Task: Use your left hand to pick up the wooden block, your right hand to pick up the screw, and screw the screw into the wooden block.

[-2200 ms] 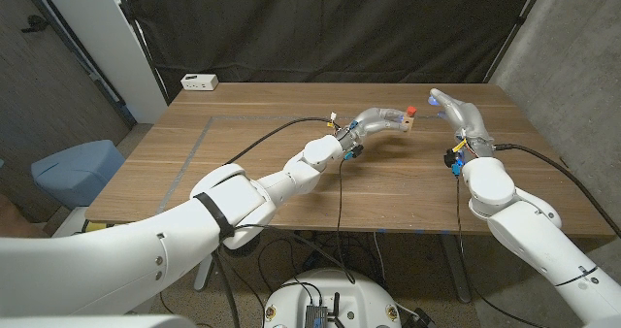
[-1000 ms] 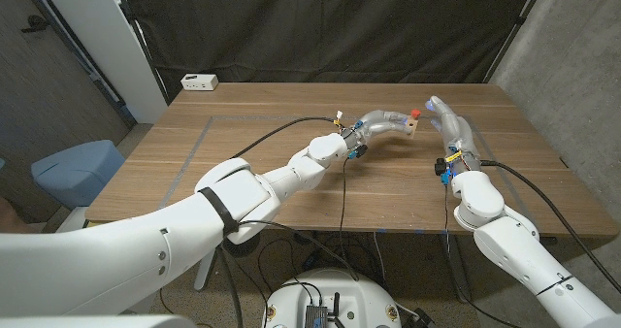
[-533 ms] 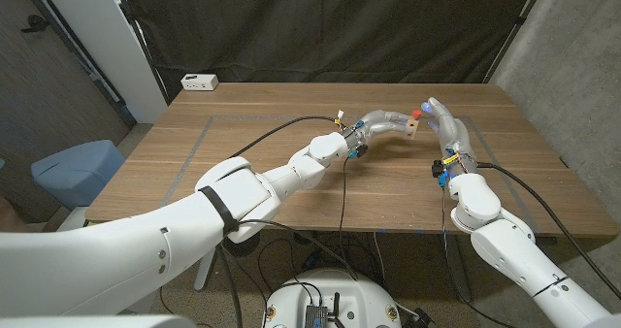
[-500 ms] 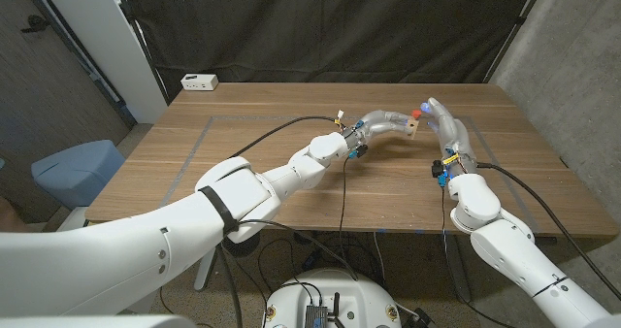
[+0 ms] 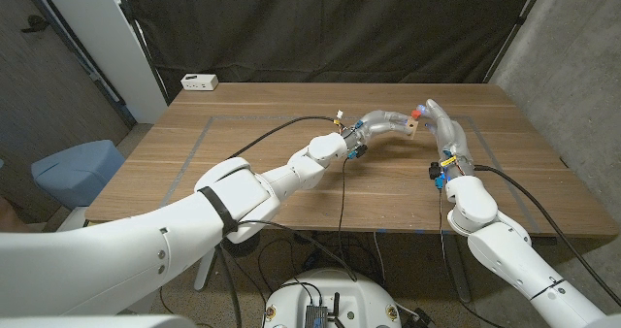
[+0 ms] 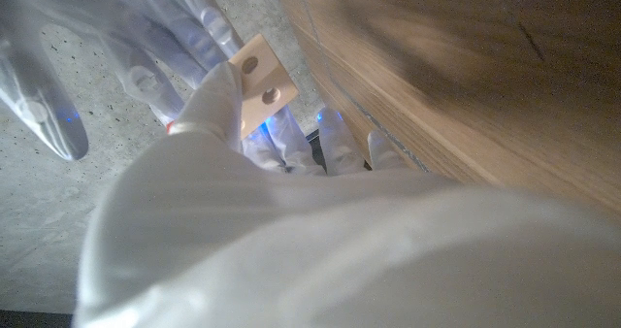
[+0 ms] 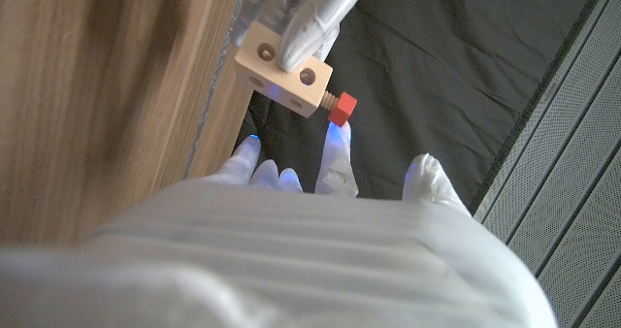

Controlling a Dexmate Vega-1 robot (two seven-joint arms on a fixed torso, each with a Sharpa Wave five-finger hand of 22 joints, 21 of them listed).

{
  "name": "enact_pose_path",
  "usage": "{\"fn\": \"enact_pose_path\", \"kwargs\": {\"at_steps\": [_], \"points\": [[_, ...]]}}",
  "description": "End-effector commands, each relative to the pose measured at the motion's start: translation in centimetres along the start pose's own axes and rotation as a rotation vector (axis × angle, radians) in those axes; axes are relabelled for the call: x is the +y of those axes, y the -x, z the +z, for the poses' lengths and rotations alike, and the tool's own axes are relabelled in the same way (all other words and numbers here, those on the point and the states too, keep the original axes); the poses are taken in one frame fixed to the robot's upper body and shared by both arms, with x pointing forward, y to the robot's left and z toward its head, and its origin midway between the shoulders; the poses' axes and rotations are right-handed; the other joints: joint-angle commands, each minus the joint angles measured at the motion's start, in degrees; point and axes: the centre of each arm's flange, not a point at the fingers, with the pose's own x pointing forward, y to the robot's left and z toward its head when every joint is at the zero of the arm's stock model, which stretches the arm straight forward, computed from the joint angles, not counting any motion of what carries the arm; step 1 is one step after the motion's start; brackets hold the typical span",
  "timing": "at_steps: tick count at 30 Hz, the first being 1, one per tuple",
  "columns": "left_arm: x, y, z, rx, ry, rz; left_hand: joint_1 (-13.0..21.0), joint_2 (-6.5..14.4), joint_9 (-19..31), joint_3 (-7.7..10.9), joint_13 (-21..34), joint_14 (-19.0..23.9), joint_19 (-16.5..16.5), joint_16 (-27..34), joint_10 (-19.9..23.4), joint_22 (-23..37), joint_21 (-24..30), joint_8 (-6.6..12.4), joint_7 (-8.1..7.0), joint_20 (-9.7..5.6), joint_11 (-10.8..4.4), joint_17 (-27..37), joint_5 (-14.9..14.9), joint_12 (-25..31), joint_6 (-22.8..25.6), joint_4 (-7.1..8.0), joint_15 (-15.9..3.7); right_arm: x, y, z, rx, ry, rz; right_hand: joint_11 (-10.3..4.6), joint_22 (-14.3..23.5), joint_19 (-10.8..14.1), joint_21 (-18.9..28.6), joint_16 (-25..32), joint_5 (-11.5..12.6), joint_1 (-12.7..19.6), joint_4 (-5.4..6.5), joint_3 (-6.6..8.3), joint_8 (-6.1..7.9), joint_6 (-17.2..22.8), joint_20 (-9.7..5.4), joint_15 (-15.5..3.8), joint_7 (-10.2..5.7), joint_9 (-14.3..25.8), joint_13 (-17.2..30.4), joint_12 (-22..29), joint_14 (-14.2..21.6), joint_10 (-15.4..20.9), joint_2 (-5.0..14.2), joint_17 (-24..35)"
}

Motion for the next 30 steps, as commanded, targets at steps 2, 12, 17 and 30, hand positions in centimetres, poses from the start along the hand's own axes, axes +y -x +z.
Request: {"fn": "enact_pose_path", "kwargs": {"at_steps": [2,12,17,30], "points": [[-0.37,0.25,-0.11,-0.013,0.0,-0.011,-2.7,3.7,0.2,2.95,0.2,0.3,-0.1,0.0,0.6,0.2,0.3,1.31,0.61,-0.21,-0.22,0.1,0.1,1.1,4.2,3.06,-3.93,0.38,0.62,-0.1,0.0,-0.013,-0.001,-0.91,0.1,0.1,0.3,0.7,0.3,0.1,-0.55,0.29,0.37,1.3,0.44,-0.01,0.17,0.2,0.1,0.4,-0.1,0.0,0.42,0.1],[-0.52,0.35,-0.11,-0.02,0.004,-0.013,-2.7,3.7,0.2,2.98,0.2,0.4,-0.1,0.0,0.5,0.2,0.3,1.34,0.35,-0.14,-0.18,0.0,0.0,1.0,4.2,3.03,-3.85,0.33,1.0,-0.19,-0.003,-0.02,-0.008,-1.82,0.1,0.4,0.5,0.8,0.3,0.1,-0.75,0.39,0.42,2.6,0.56,-0.09,0.3,0.2,0.1,0.6,0.1,0.6,0.55,0.0],[-0.58,0.46,-0.18,-0.024,0.006,-0.013,-2.7,3.7,0.2,2.95,0.2,0.4,-0.1,0.0,0.6,0.2,0.3,1.33,0.41,-0.13,-0.17,0.1,0.0,1.1,4.1,3.04,-3.8,0.33,1.01,-0.24,-0.003,-0.024,-0.006,-2.15,0.1,0.6,0.5,1.0,0.3,0.1,-0.83,0.41,0.45,3.2,0.6,-0.17,0.34,0.2,0.1,0.6,0.4,0.8,0.6,0.0],[-0.67,0.43,-0.21,-0.022,0.009,-0.013,-2.7,3.7,0.2,2.96,0.2,0.4,-0.1,0.0,0.6,0.2,0.3,1.4,0.51,-0.16,-0.26,0.0,0.0,1.1,4.3,2.99,-3.91,0.15,1.07,-0.54,-0.005,-0.047,-0.02,-2.8,0.1,1.2,0.7,1.2,0.3,0.1,-1.01,0.51,0.51,5.1,0.55,-0.29,0.46,0.2,0.1,0.8,0.8,1.6,0.81,0.0]]}}
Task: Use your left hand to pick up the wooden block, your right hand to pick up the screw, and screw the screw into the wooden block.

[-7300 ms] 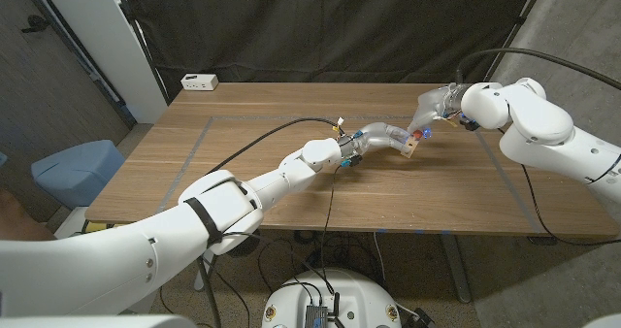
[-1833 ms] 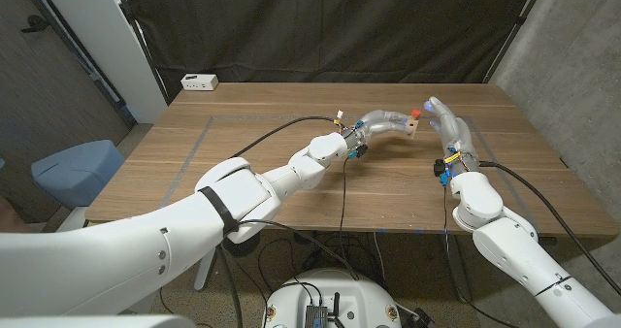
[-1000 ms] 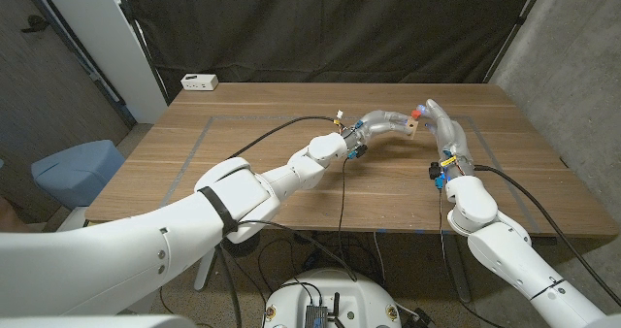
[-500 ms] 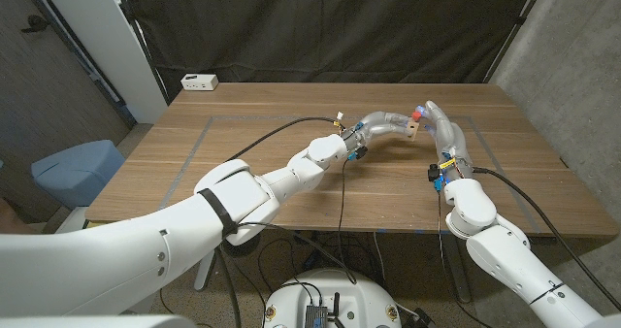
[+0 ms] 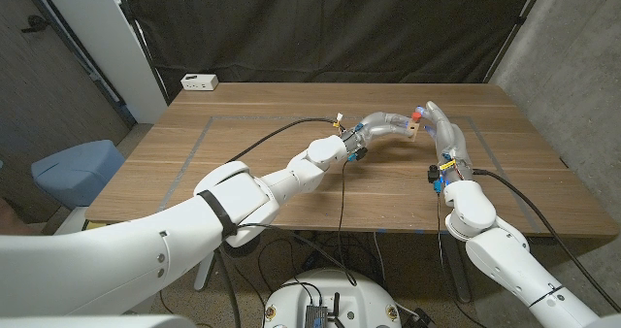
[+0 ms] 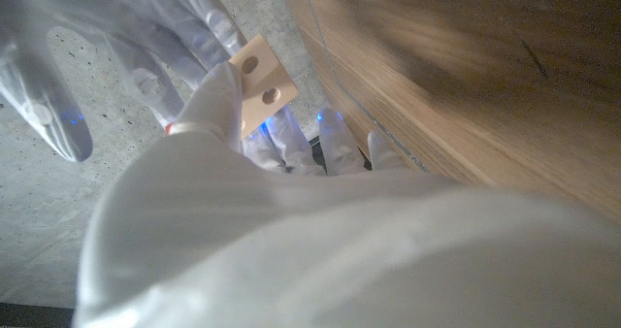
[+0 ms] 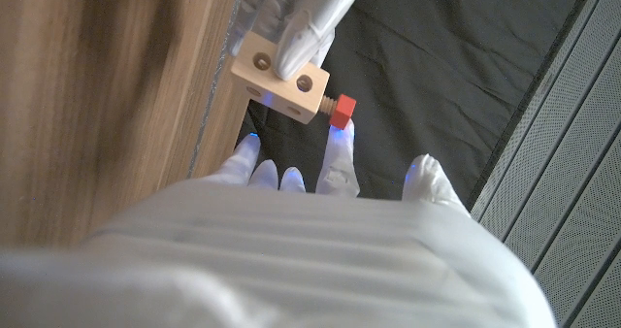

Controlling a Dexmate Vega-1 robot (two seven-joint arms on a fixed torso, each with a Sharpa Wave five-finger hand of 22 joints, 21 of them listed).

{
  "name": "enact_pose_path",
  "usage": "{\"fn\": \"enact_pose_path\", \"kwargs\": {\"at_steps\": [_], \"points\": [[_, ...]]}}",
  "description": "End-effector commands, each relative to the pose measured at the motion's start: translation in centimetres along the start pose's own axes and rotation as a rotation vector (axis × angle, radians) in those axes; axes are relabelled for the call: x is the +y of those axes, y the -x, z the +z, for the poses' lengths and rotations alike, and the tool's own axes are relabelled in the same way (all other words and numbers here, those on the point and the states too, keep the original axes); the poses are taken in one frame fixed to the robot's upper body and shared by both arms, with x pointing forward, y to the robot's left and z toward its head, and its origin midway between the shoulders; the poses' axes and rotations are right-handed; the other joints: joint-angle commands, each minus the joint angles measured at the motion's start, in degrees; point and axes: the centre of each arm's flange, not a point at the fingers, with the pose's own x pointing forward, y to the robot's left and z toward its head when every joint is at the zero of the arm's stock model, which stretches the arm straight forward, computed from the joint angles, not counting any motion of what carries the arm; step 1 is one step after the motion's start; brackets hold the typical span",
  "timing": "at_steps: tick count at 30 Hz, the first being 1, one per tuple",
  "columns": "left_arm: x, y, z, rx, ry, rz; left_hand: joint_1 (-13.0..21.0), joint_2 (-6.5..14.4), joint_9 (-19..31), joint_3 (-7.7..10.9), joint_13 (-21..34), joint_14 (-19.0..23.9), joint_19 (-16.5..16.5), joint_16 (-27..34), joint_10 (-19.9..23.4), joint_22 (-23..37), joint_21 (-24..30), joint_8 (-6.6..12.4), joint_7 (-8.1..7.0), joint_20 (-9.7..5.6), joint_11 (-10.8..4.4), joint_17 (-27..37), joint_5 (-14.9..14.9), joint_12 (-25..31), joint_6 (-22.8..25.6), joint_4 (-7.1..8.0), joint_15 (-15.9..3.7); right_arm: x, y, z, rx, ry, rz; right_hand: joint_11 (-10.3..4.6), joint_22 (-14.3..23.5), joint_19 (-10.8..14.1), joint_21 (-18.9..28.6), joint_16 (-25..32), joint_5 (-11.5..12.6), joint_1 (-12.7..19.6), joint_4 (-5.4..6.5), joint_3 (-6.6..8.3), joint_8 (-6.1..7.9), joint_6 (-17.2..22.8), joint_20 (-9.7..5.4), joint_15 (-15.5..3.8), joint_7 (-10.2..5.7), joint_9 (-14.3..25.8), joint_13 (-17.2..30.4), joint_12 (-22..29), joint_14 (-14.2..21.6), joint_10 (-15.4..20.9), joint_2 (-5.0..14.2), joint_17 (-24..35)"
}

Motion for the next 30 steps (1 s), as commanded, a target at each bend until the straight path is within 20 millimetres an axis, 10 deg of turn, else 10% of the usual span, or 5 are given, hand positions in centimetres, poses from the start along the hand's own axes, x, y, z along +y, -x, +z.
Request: {"fn": "enact_pose_path", "kwargs": {"at_steps": [1,30], "points": [[-0.12,-0.01,-0.06,0.001,0.005,0.0,-2.7,3.7,0.2,2.95,0.3,0.5,-0.1,0.0,0.5,0.2,0.3,1.39,0.54,-0.16,-0.07,0.1,0.2,1.1,4.2,3.01,-3.88,-0.21,0.15,-0.32,0.0,-0.02,-0.013,-0.68,0.1,0.7,0.7,0.3,0.3,0.3,-0.32,0.27,0.32,1.1,0.05,-0.13,-0.1,0.1,0.1,0.4,0.6,0.1,0.6,-0.1],[-0.11,-0.03,-0.29,0.013,0.017,0.005,-2.7,3.8,0.2,2.98,0.2,0.5,0.0,0.0,0.6,0.2,0.3,1.43,0.5,-0.2,0.11,0.0,0.1,1.0,4.3,3.04,-3.73,-0.35,0.63,-0.12,-0.008,-0.032,-0.024,-2.02,0.1,3.8,1.2,1.1,0.3,0.4,-0.84,0.55,0.43,6.1,-0.27,-1.28,0.97,0.2,0.1,0.9,3.5,3.5,0.89,-0.1]]}}
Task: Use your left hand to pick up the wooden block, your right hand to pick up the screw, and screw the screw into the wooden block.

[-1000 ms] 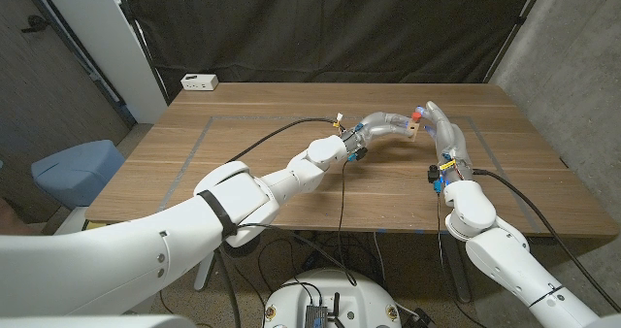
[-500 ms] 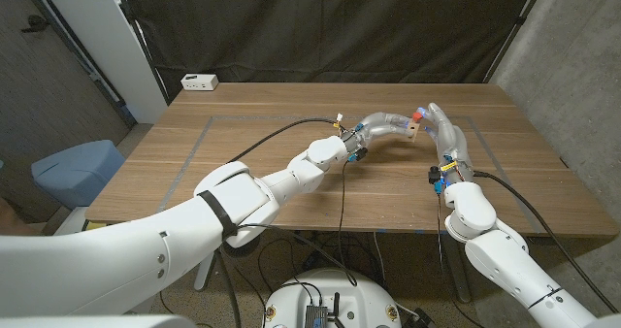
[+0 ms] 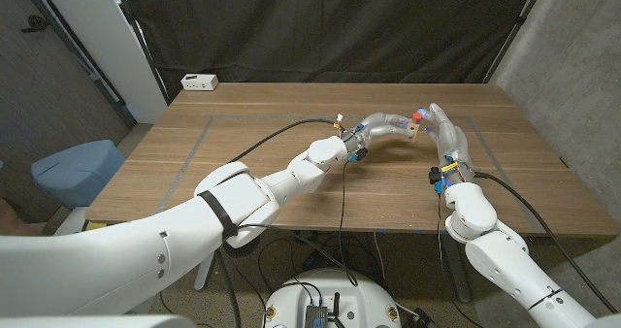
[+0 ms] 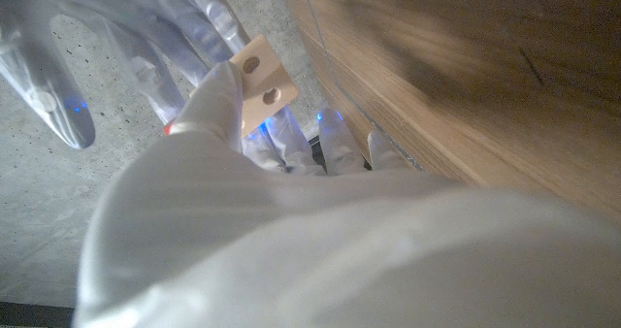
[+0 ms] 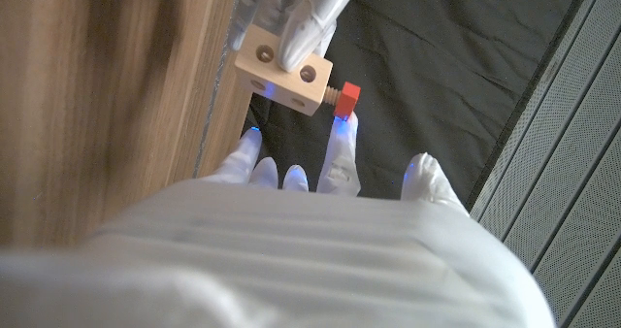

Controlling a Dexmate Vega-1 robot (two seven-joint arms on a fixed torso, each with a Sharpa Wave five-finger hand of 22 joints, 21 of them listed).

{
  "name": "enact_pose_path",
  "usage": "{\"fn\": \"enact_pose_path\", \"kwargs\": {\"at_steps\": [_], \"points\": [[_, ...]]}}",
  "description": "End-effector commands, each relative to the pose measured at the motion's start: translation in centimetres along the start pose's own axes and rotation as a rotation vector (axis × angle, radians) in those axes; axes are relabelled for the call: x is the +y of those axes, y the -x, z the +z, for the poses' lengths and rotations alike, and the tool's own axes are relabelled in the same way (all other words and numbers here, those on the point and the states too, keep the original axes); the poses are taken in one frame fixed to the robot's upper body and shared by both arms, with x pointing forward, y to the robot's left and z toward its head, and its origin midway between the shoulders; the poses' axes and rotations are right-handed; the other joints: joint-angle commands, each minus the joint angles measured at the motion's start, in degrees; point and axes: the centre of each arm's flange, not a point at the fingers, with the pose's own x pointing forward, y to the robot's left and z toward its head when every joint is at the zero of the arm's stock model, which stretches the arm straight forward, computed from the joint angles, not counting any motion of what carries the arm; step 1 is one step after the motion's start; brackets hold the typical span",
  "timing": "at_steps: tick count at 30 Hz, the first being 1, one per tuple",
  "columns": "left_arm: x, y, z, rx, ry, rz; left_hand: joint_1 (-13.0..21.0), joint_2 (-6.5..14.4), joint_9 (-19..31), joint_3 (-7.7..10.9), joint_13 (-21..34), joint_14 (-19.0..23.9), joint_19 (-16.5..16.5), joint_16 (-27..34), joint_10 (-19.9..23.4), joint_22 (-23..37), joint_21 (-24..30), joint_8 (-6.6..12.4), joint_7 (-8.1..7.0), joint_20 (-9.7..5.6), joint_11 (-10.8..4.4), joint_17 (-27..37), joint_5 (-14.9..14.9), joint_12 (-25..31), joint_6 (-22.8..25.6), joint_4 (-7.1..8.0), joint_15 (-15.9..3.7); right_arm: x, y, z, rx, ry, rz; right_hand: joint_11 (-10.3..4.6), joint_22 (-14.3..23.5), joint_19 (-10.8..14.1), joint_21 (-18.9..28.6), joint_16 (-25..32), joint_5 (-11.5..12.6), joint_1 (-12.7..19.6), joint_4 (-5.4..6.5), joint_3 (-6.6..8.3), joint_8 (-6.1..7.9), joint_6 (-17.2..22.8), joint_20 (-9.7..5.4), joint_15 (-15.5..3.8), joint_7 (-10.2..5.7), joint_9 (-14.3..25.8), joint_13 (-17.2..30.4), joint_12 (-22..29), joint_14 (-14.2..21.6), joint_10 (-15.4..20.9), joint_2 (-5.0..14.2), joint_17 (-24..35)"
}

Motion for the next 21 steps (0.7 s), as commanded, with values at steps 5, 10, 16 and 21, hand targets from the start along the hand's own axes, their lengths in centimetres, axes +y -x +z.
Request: {"fn": "enact_pose_path", "kwargs": {"at_steps": [5,10,16,21], "points": [[0.01,0.03,-0.15,0.006,0.011,0.0,-2.7,3.7,0.3,2.95,0.2,0.6,0.0,0.0,0.5,0.2,0.3,1.43,0.61,-0.23,-0.08,0.0,0.1,1.1,4.2,3.04,-3.72,0.03,0.47,0.27,-0.004,-0.003,-0.014,-0.53,0.1,1.2,0.3,0.4,0.3,0.2,-0.48,0.16,0.3,1.4,-0.07,-0.18,-0.01,0.2,0.1,0.4,1.2,1.2,0.65,0.1],[0.02,0.09,-0.17,0.004,0.012,0.001,-2.7,3.8,0.3,2.94,0.2,0.5,0.0,0.0,0.5,0.2,0.3,1.43,0.62,-0.21,-0.07,0.1,0.1,1.0,4.3,3.08,-3.75,0.1,0.69,0.26,0.0,0.001,-0.013,-0.53,0.1,1.9,0.4,0.6,0.3,0.4,-0.64,0.28,0.37,2.5,-0.18,-0.47,0.2,0.2,0.1,0.6,2.0,2.1,0.69,0.1],[-0.04,0.15,-0.23,0.003,0.012,-0.001,-2.7,3.9,0.3,2.94,0.2,0.5,-0.1,0.0,0.6,0.2,0.3,1.38,0.64,-0.19,-0.04,0.1,0.1,1.1,4.1,3.1,-3.74,0.18,0.85,0.14,0.011,0.003,-0.01,-0.85,0.1,2.3,0.4,0.7,0.3,0.5,-0.73,0.35,0.34,3.2,-0.3,-0.67,0.41,0.2,0.1,0.6,2.5,2.7,0.69,0.1],[-0.05,0.2,-0.32,0.005,0.014,0.0,-2.7,3.8,0.3,2.94,0.3,0.6,-0.1,0.0,0.5,0.2,0.3,1.44,0.71,-0.2,0.0,0.1,0.0,1.1,4.3,3.08,-3.76,0.16,0.9,0.14,0.015,0.002,-0.011,-0.89,0.1,2.7,0.4,0.7,0.4,0.6,-0.8,0.41,0.44,4.3,-0.38,-0.89,0.54,0.2,0.1,0.6,2.8,3.1,0.71,0.1]]}}
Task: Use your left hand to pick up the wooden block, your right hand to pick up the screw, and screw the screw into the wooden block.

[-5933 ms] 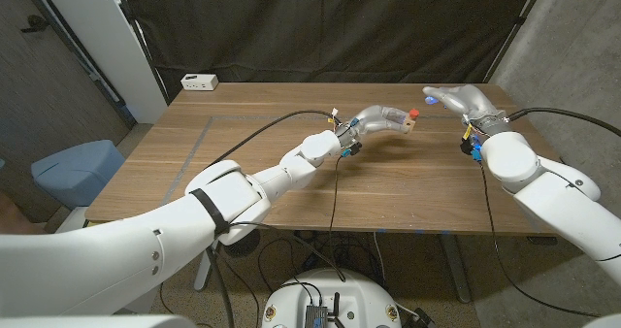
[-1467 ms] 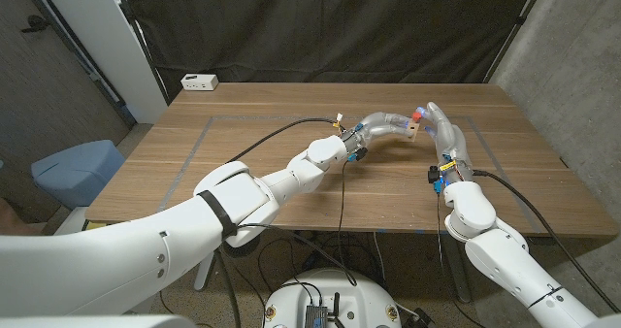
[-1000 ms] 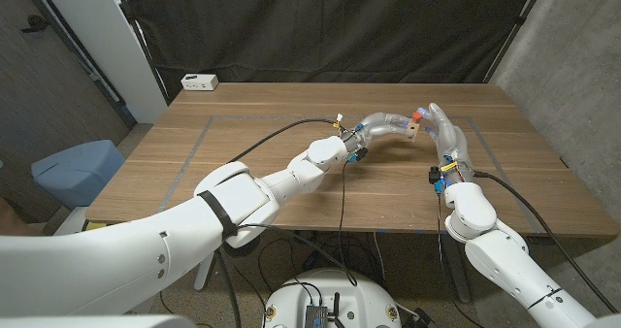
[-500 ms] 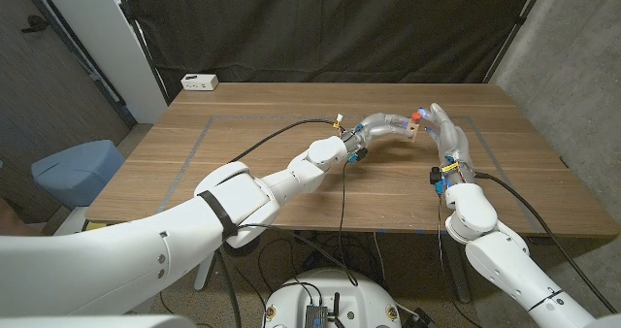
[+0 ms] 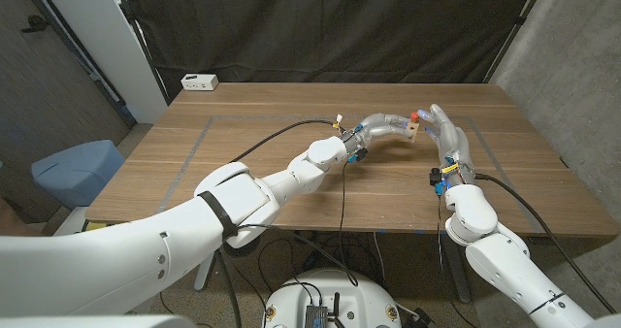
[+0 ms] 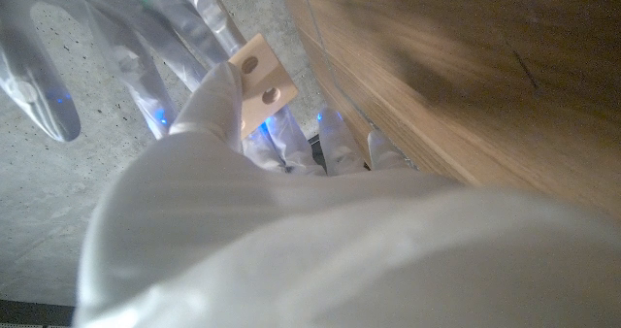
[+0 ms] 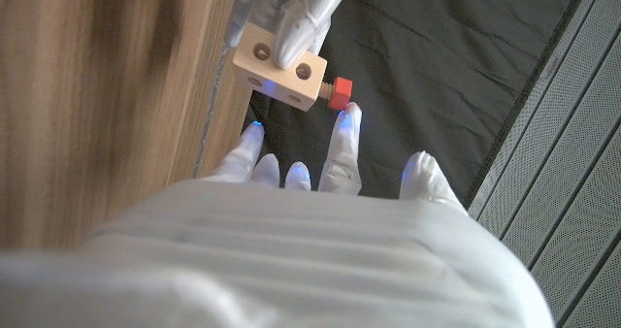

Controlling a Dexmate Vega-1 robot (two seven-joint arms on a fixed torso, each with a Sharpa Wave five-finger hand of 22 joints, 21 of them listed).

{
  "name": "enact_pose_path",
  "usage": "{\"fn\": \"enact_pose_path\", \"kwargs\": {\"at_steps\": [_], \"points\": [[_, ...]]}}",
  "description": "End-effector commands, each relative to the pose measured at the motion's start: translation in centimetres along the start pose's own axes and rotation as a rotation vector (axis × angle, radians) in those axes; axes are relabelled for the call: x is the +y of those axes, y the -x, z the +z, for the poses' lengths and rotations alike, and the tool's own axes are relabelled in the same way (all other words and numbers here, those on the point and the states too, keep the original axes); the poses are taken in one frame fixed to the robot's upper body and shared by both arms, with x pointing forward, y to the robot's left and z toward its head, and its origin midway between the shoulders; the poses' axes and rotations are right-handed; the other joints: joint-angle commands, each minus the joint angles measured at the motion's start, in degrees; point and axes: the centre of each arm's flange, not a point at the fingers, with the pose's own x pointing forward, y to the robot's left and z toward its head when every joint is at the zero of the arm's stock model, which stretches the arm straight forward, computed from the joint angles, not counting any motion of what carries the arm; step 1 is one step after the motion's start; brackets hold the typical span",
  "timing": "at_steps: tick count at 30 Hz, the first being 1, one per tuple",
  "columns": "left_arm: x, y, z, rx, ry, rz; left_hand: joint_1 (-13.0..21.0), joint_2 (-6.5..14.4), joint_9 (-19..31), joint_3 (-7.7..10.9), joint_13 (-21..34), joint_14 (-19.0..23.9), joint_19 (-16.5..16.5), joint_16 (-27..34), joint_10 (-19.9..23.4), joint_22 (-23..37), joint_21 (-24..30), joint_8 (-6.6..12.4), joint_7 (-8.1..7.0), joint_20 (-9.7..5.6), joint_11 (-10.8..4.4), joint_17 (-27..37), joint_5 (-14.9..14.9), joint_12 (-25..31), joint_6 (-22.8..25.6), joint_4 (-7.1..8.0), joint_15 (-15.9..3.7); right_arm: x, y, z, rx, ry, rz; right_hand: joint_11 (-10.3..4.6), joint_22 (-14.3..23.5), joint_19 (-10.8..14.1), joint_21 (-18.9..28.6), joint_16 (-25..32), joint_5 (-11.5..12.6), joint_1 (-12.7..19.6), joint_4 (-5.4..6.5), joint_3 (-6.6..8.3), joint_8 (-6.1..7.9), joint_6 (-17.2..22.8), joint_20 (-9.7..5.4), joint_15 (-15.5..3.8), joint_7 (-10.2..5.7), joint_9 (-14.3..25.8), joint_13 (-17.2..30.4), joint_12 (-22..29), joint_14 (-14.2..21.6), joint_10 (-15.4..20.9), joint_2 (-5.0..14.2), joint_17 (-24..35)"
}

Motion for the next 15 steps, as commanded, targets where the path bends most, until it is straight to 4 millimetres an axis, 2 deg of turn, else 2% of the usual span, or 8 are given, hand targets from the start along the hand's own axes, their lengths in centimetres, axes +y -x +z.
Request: {"fn": "enact_pose_path", "kwargs": {"at_steps": [1,15], "points": [[-0.02,0.13,-0.15,0.001,0.004,0.0,-2.8,3.9,0.3,2.95,0.2,0.5,-0.1,0.0,0.5,0.2,0.3,1.42,0.73,-0.22,0.03,0.1,0.3,1.1,4.2,3.1,-3.73,0.02,0.27,-0.11,0.013,0.003,0.001,-0.01,0.1,0.7,0.4,0.2,0.4,0.3,-0.43,0.03,0.45,1.6,0.02,0.14,0.23,0.2,0.1,0.4,0.6,1.0,0.33,0.0],[-0.08,0.01,-0.2,0.009,0.007,-0.003,-2.7,3.8,0.3,3.02,0.2,0.6,-0.1,-0.1,0.6,0.2,0.3,1.47,0.66,-0.24,0.05,0.0,0.2,1.1,4.3,3.05,-3.82,0.86,0.4,-0.16,0.006,-0.018,0.032,-0.5,0.1,1.5,0.3,0.3,0.4,0.5,-0.58,0.2,0.59,3.7,-0.1,-0.16,0.47,0.2,0.1,0.5,1.4,2.3,0.37,0.0]]}}
